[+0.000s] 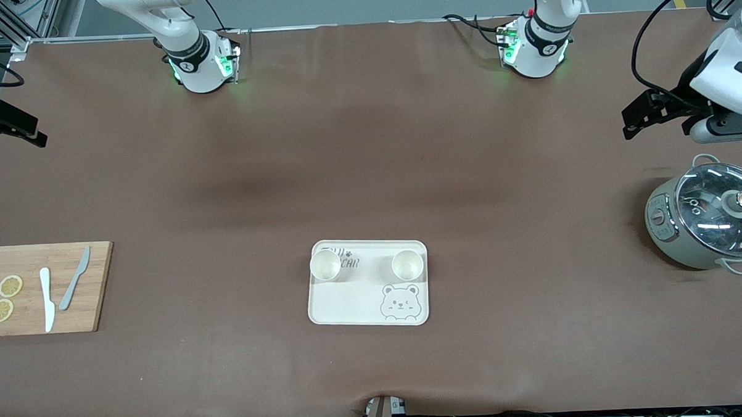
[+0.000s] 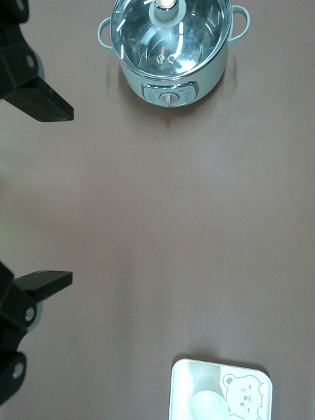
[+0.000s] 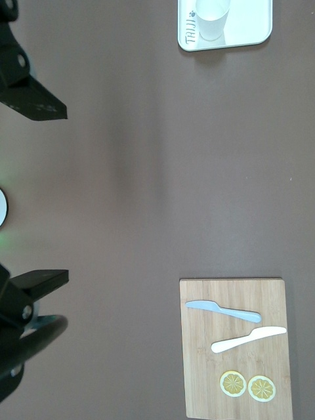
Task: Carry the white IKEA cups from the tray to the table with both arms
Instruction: 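Move the left gripper from rest toward the cups on the tray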
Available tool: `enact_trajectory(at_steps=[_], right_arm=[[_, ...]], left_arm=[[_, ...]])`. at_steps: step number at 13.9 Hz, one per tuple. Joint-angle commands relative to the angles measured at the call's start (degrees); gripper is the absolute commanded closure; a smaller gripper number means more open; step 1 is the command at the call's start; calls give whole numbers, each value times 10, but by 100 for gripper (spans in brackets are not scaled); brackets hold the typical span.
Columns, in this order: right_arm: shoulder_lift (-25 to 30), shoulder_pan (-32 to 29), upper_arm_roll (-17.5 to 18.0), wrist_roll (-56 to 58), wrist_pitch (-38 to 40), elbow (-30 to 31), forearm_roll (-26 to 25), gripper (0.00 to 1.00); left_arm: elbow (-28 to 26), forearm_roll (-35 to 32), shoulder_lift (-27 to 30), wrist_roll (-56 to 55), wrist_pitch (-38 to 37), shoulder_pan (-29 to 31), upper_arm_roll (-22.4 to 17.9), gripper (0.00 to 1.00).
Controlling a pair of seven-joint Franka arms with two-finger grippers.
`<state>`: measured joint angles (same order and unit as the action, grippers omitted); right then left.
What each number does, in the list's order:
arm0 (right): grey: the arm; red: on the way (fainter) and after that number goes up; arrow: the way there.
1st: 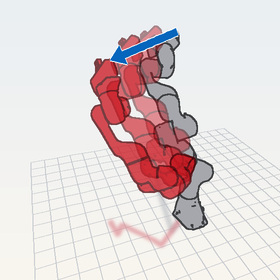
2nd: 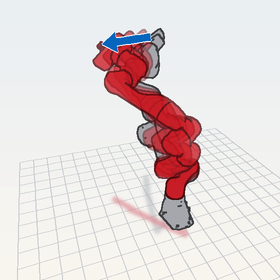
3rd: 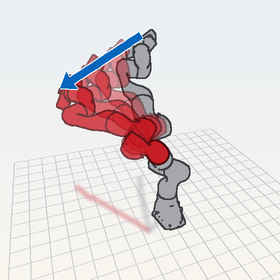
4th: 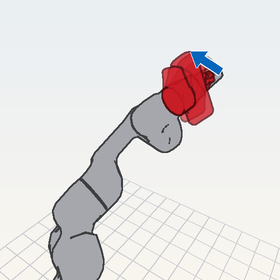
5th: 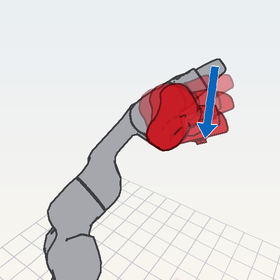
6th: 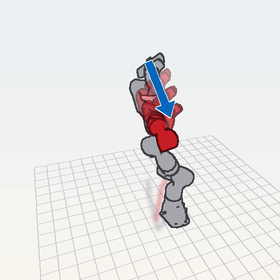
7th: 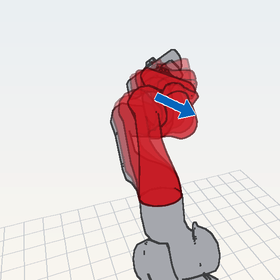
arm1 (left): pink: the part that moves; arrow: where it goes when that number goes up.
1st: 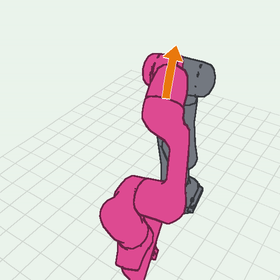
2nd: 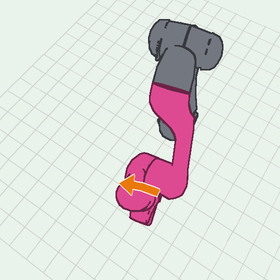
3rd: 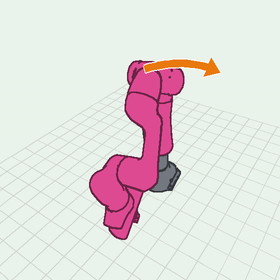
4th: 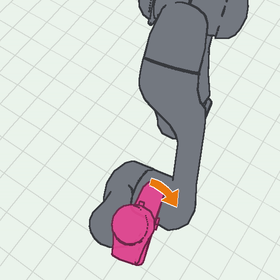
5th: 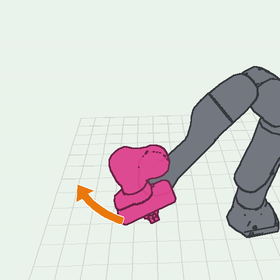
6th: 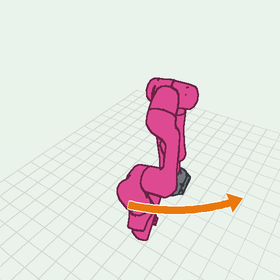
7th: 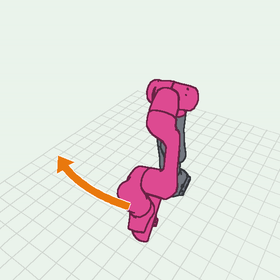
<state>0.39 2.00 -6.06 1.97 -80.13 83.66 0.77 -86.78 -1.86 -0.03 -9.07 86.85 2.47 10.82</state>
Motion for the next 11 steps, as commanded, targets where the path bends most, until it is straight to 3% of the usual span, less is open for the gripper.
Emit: enact_trajectory(at_steps=[1,11], right_arm=[[-3,-1,1,2,4,-11,-3,0],[-5,-5,0,3,2,-22,-2,0]], left_arm=[[10,0,-5,-2,-2,-1,4,0],[12,-8,-52,-8,-2,-33,8,0]])
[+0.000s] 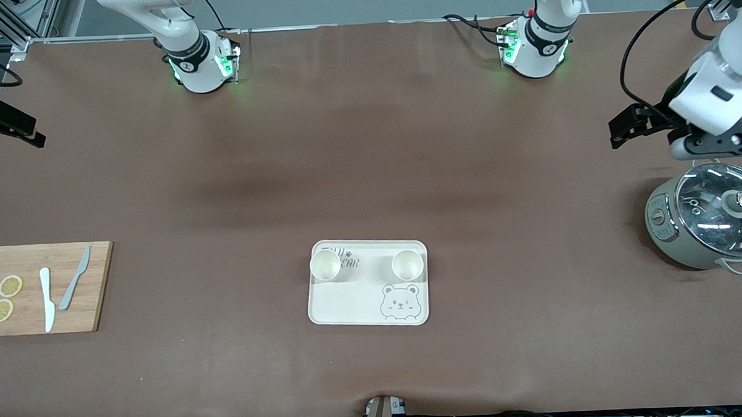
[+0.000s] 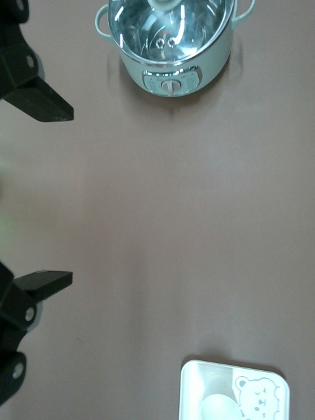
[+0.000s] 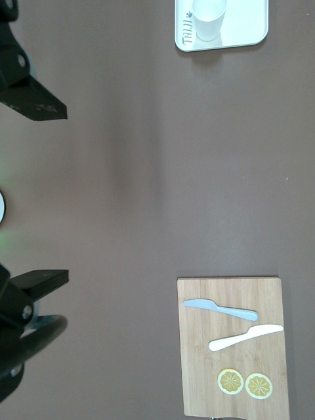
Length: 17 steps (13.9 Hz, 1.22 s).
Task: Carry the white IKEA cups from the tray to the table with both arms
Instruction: 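Move the left gripper from rest toward the cups on the tray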
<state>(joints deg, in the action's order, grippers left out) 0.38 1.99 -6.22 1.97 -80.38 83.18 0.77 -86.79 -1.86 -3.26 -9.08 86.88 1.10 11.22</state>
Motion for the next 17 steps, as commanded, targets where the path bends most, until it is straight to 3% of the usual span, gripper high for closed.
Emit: enact_trajectory(at_steps=[1,5,17], right_arm=[[-6,-5,2,2,5,-17,-3,0],[-8,-5,2,2,5,-17,-2,0],[-8,-5,2,3,5,-17,-3,0]], left_arm=[[14,-8,-30,-12,0,-22,4,0],[14,-11,-69,-27,37,-69,4,0],[34,-29,-223,-311,195,-217,5,0]])
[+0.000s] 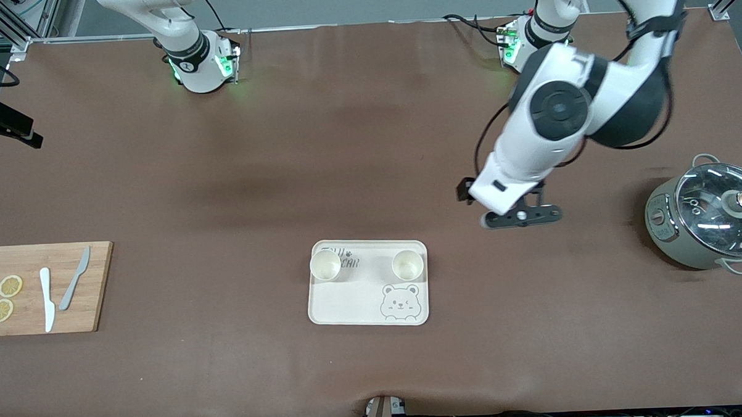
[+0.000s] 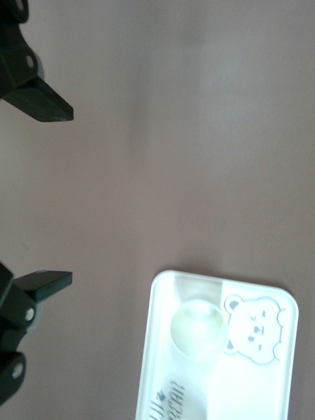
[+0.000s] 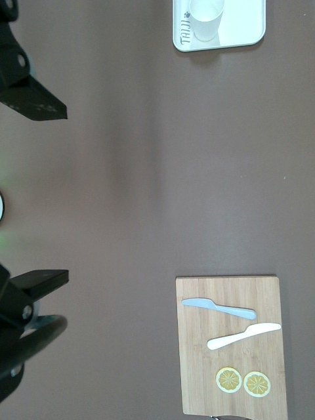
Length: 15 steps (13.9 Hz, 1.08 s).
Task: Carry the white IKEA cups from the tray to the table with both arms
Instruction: 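Lower the left gripper onto a white cup and close it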
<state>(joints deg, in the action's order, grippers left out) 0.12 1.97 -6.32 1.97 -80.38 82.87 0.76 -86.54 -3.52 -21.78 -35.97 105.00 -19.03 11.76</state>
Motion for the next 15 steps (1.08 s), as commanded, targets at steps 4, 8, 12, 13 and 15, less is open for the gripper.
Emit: enact_trajectory(at_steps=[4,8,12,13,15], right_arm=[[-6,-5,3,2,5,-14,-3,0],[-6,-5,3,3,5,-14,-3,0],[-10,-6,3,2,-14,-13,-2,0],[-11,-6,3,3,-20,-13,1,0],[-22,2,3,3,-32,-13,2,0]], left_arm=[[47,-15,-93,-104,91,-44,-5,0],[49,-10,-142,-109,153,-43,-6,2],[48,-7,-177,-150,197,-44,-5,14],[48,-7,-185,-154,215,-44,-5,14],[48,-7,-201,-165,267,-44,-5,14]])
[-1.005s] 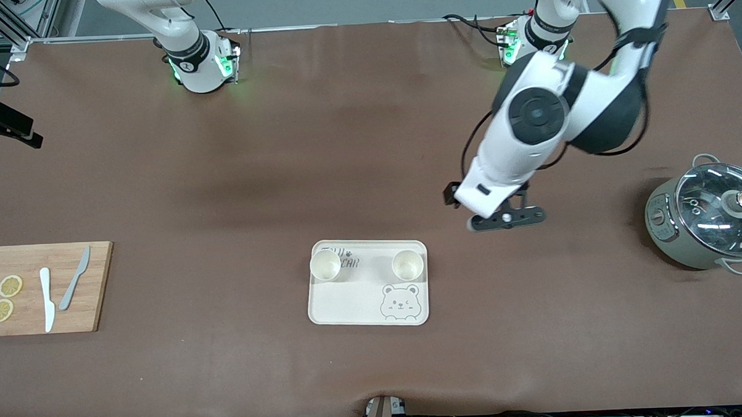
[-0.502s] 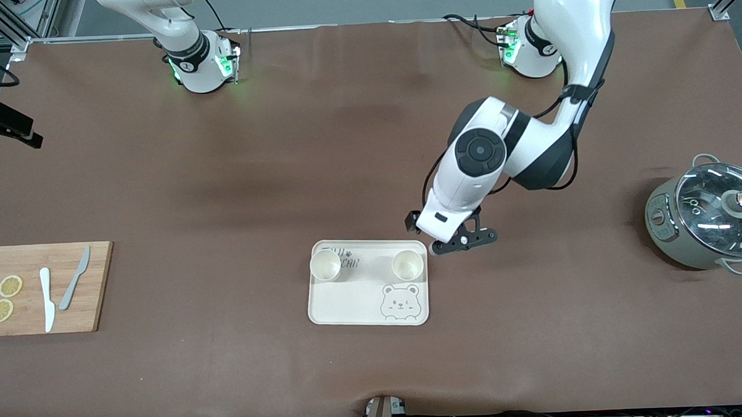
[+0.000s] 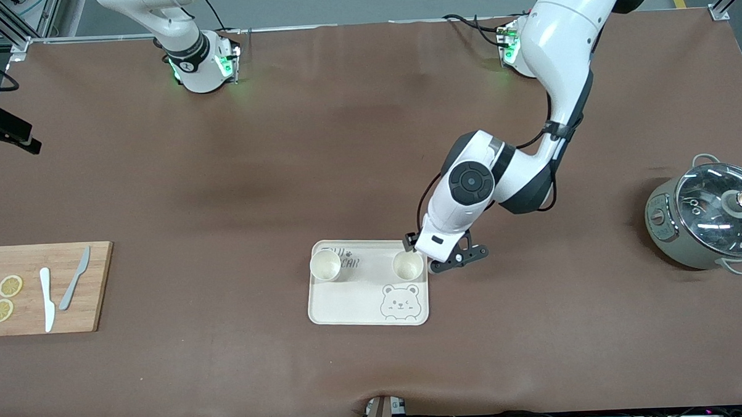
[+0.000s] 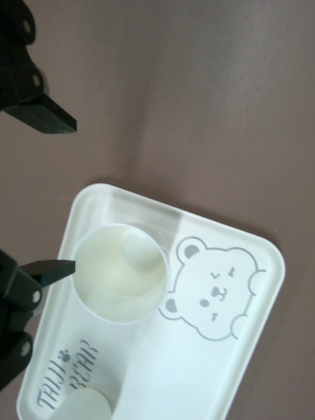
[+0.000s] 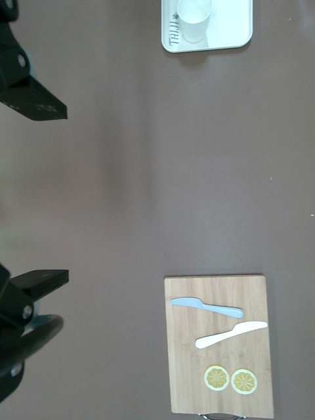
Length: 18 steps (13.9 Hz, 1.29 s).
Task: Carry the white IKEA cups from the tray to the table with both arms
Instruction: 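Lower the left gripper onto a white cup and close it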
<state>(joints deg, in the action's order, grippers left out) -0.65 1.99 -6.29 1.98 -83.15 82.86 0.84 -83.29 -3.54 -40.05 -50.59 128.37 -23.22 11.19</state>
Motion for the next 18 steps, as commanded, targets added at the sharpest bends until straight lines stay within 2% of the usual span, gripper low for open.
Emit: enact_trajectory(at_steps=[1,4,7,9,13,18], right_arm=[[-17,4,3,3,-4,-13,1,0],[-43,5,4,3,-4,-13,-1,0],[-58,-3,3,2,-9,-9,6,0],[-68,3,3,0,-5,-7,6,0],[-80,11,3,-5,0,-4,4,0],[-112,3,3,-4,2,-2,6,0]], left_arm=[[16,-6,-27,-21,55,-2,0,15],[15,-6,-49,-21,99,-2,0,16],[13,-6,-58,-21,106,-3,0,31],[13,-7,-60,-19,106,-2,1,48],[12,-9,-58,-15,106,-3,0,99],[14,-16,-43,-11,105,-1,-1,100]])
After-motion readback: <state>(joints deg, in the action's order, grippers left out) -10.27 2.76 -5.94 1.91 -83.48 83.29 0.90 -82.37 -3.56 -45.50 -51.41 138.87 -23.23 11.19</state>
